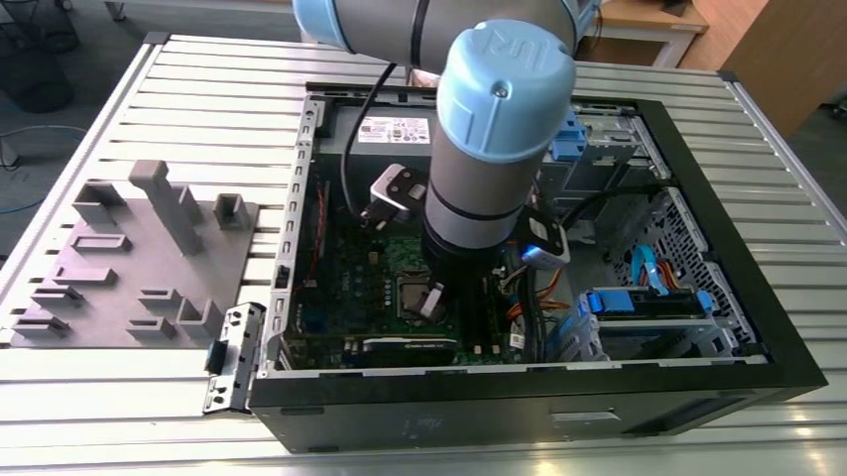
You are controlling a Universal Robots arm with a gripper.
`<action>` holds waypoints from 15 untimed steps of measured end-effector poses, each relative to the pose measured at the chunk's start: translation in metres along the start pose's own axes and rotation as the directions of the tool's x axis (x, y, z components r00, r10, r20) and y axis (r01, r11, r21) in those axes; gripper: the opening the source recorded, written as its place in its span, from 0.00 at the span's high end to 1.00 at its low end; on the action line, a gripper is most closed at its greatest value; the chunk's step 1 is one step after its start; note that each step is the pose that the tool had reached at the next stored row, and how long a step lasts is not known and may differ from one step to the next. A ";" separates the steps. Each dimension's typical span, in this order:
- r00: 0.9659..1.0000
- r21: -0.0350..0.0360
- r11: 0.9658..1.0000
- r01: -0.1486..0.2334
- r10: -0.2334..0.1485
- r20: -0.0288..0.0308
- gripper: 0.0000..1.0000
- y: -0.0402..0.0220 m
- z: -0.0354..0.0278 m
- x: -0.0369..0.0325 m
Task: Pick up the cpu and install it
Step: 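Install the first cpu locking lever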
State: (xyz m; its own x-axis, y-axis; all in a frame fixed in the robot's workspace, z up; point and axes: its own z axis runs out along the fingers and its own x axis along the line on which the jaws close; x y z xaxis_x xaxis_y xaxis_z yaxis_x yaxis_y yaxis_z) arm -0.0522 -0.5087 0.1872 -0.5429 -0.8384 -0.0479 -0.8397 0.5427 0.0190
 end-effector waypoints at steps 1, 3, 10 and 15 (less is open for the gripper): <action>1.000 -0.001 1.000 0.001 -0.001 0.001 0.89 -0.0001 0.0001 0.0000; 1.000 -0.002 1.000 0.002 -0.002 0.003 0.89 -0.0003 0.0003 -0.0002; 1.000 -0.003 1.000 0.003 -0.003 0.005 0.89 -0.0003 0.0002 -0.0002; 1.000 -0.004 1.000 0.003 -0.003 0.006 0.89 -0.0001 -0.0019 -0.0004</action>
State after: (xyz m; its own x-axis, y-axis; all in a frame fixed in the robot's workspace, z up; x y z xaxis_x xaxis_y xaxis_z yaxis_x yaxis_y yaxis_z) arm -0.0519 -0.5086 0.1892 -0.5404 -0.8397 -0.0539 -0.8413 0.5400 0.0227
